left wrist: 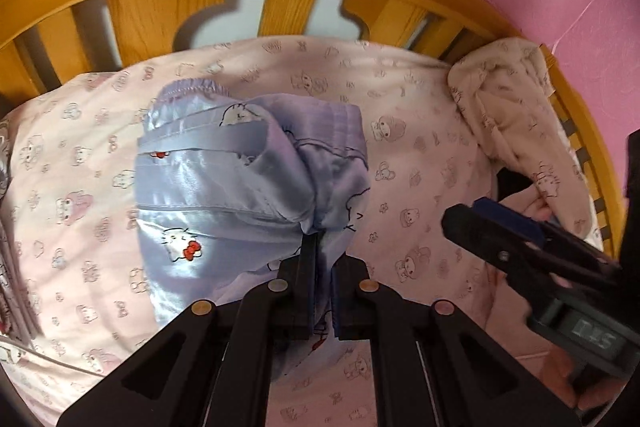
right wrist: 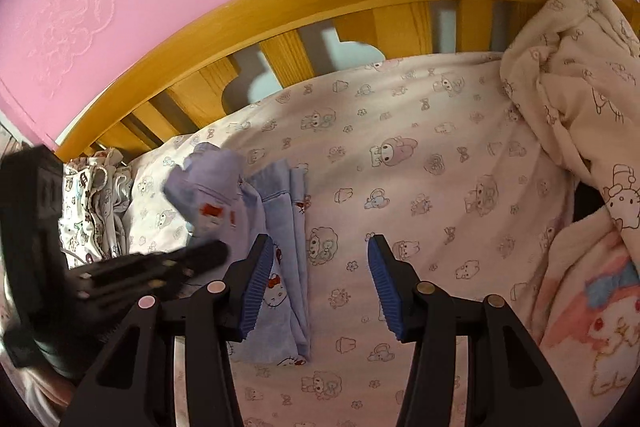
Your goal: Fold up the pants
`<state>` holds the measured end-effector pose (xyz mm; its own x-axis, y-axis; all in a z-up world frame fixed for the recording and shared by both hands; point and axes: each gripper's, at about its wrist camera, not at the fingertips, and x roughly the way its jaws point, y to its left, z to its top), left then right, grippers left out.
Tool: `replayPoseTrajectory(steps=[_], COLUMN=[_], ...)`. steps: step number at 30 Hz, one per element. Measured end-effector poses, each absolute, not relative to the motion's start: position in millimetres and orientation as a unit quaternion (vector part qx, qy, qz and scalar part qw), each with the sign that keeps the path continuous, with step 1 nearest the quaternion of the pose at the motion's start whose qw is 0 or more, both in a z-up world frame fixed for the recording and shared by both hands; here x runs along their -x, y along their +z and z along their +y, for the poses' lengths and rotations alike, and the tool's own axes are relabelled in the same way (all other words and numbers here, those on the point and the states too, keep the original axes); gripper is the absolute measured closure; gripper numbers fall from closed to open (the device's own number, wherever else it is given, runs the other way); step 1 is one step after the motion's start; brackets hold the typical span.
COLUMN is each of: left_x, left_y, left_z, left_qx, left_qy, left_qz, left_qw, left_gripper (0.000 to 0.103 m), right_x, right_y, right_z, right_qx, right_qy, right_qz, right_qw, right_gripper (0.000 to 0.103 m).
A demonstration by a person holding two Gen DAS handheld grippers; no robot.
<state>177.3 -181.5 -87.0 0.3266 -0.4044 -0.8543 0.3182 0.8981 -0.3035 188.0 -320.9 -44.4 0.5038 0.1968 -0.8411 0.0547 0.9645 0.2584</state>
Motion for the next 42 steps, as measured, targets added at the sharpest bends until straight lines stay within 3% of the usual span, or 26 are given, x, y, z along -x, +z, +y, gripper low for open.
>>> replayPoseTrajectory(steps=[4, 6, 8, 14, 28, 31, 33, 35, 37, 38, 39, 42], left_x=[-185, -184, -174, -129, -125, -128, -128, -127, -123, -120, -117, -106], left_y=[-102, -102, -94, -59, -102, -112, -114, -117, -117, -117, -116, -111], left_z=[-190, -190, -185, -147, -76, -85, -91, -100, -106, -109, -111, -118], left_qx=[0.013, 0.016, 0.024, 0.06, 0.171, 0.165, 0.152, 0.148, 0.147, 0.146, 0.143, 0.132], left_qy=[-0.203, -0.209, -0.227, -0.243, -0.162, -0.19, -0.201, -0.212, -0.22, -0.221, -0.221, -0.22], left_qz=[0.54, 0.546, 0.533, 0.49, 0.525, 0.537, 0.54, 0.543, 0.542, 0.54, 0.536, 0.522], left_qw=[0.817, 0.811, 0.814, 0.835, 0.818, 0.805, 0.803, 0.799, 0.797, 0.799, 0.802, 0.813], left_gripper=[0.095, 0.085, 0.066, 0.05, 0.048, 0.05, 0.058, 0.081, 0.095, 0.097, 0.097, 0.099], right_x=[-188, -187, -188, -190, -194, -206, -218, -233, -248, -253, -258, -266], right_y=[-44, -43, -42, -42, -55, -54, -49, -50, -58, -64, -73, -86], right_z=[-319, -318, -320, -335, -320, -308, -293, -273, -252, -244, -235, -223], right_qx=[-0.117, -0.107, -0.106, -0.131, -0.122, -0.124, -0.106, -0.089, -0.063, -0.048, -0.027, -0.001], right_qy=[0.042, 0.035, 0.03, 0.017, 0.033, 0.081, 0.123, 0.169, 0.205, 0.211, 0.213, 0.209], right_qz=[0.496, 0.493, 0.492, 0.49, 0.498, 0.514, 0.522, 0.533, 0.546, 0.553, 0.562, 0.564], right_qw=[0.859, 0.863, 0.864, 0.862, 0.858, 0.845, 0.838, 0.825, 0.81, 0.805, 0.799, 0.799], right_gripper=[0.051, 0.051, 0.051, 0.051, 0.051, 0.051, 0.051, 0.051, 0.051, 0.051, 0.056, 0.097])
